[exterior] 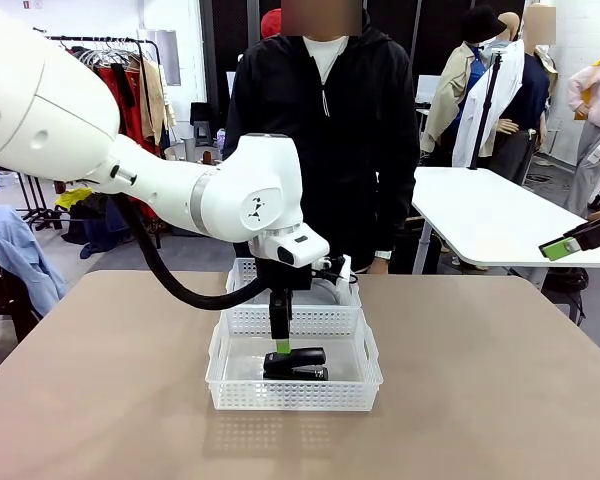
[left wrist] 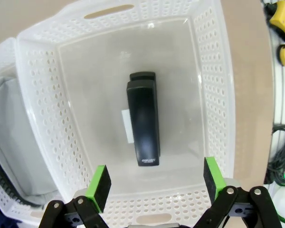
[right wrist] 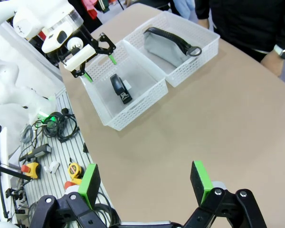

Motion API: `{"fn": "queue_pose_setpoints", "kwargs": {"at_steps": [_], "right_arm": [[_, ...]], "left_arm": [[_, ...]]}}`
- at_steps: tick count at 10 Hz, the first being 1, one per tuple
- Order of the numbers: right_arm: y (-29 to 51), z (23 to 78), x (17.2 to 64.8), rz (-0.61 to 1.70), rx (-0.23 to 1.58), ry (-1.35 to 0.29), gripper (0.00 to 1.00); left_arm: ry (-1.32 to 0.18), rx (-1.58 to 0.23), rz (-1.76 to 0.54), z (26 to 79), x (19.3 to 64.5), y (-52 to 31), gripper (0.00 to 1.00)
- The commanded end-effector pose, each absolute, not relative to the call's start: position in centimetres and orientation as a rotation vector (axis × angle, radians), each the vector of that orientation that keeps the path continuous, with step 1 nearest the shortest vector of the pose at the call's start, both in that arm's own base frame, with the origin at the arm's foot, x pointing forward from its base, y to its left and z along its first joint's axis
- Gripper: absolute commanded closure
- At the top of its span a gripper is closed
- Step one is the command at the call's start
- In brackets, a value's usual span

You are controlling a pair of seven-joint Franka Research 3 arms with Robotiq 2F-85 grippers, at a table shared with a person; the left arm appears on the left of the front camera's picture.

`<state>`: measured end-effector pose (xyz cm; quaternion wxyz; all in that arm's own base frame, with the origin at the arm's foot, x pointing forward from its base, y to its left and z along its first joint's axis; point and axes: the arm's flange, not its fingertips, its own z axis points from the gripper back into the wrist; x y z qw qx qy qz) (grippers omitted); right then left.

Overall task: Distribute items into two baskets.
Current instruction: Place the picked Stapler into the Organizing basket as instructed by the person.

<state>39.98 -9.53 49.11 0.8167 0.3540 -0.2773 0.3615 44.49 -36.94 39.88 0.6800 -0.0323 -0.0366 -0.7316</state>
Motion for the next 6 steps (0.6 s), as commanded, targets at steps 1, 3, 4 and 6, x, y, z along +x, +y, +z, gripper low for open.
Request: {"fn": "queue_pose_setpoints", "kwargs": {"at_steps": [1, 3, 4, 6], "right_arm": [[-9.4, 49.2, 39.9, 0.775, 0.759, -0.597, 0.00], [-9.4, 49.2, 39.9, 0.775, 0.759, -0.597, 0.00], [-9.4, 49.2, 39.9, 0.775, 0.759, -0.597, 0.00], [-9.4, 49.2, 39.9, 0.775, 0.759, -0.597, 0.00]], "left_arm": [[-0.152, -0.096, -1.527, 43.7, 43.3, -32.8, 0.00], [-0.275, -0.152, -1.410, 48.1, 42.7, -28.0, 0.00], [-0.320, -0.145, -1.314, 50.1, 41.9, -25.0, 0.00], [-0.377, -0.139, -1.131, 51.9, 40.3, -18.0, 0.00]]}}
